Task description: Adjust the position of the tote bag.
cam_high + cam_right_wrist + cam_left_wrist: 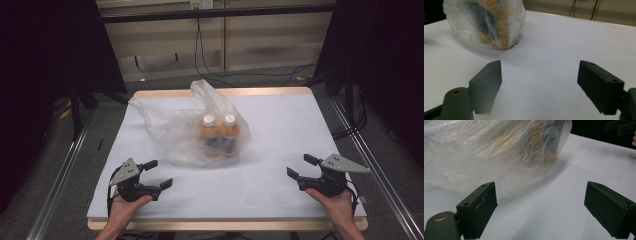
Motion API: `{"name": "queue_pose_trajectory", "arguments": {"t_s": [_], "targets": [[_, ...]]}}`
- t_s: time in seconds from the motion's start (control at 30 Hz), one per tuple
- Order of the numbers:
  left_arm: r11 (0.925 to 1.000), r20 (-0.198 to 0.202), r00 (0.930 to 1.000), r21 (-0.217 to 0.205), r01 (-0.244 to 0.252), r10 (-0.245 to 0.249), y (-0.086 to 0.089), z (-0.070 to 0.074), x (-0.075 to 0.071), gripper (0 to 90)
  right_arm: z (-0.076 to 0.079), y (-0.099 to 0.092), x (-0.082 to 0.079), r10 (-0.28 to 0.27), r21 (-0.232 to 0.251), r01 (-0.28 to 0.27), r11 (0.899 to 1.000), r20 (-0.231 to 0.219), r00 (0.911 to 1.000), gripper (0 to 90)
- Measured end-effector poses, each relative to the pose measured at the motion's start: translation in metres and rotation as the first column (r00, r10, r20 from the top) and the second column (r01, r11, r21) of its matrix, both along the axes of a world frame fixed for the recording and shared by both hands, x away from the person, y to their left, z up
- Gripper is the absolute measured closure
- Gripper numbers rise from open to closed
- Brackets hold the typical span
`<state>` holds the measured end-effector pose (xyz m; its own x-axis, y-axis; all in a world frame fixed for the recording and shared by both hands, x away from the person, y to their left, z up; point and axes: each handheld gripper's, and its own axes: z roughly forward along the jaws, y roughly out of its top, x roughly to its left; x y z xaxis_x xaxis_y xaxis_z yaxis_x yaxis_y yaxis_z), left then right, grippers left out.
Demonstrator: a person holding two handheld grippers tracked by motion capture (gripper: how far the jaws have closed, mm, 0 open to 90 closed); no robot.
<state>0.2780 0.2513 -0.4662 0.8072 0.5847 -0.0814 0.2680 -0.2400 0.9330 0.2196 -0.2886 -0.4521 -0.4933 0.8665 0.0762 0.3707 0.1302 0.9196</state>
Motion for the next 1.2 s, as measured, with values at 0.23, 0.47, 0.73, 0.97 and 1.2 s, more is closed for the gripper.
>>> {"name": "queue_pose_trajectory", "arguments": {"t_s": [0.23, 0.47, 0.73, 0.97, 1.2], "targets": [[0.9997, -0.003, 0.9998, 0.009, 0.022, -0.022, -0.002, -0.001, 0.0, 10.5, 0.001, -0.001, 0.0, 0.03, 0.033, -0.029, 0.999, -0.038, 0.9988, 31.7], [0.9997, -0.024, 0.9996, 0.019, 0.014, -0.014, -0.004, -0.001, 0.0, 14.9, -0.002, 0.004, 0.007, 0.063, 0.051, -0.059, 0.997, -0.079, 0.9949, 38.7], [0.9999, -0.002, 1.0, 0.014, -0.001, 0.001, -0.004, 0.002, 0.001, 22.2, 0.005, 0.014, 0.016, 0.148, 0.058, -0.143, 0.988, -0.092, 0.9848, 46.9], [1.0, 0.012, 0.9999, -0.001, -0.002, 0.002, 0.001, 0.011, 0.0, 23.0, 0.017, 0.031, 0.018, 0.19, 0.026, -0.189, 0.982, -0.08, 0.9785, 48.1], [1.0, -0.004, 1.0, 0.002, -0.007, 0.007, 0.003, 0.019, 0.011, 26.9, 0.029, 0.046, 0.032, 0.24, 0.024, -0.239, 0.971, -0.068, 0.9683, 48.5]]}}
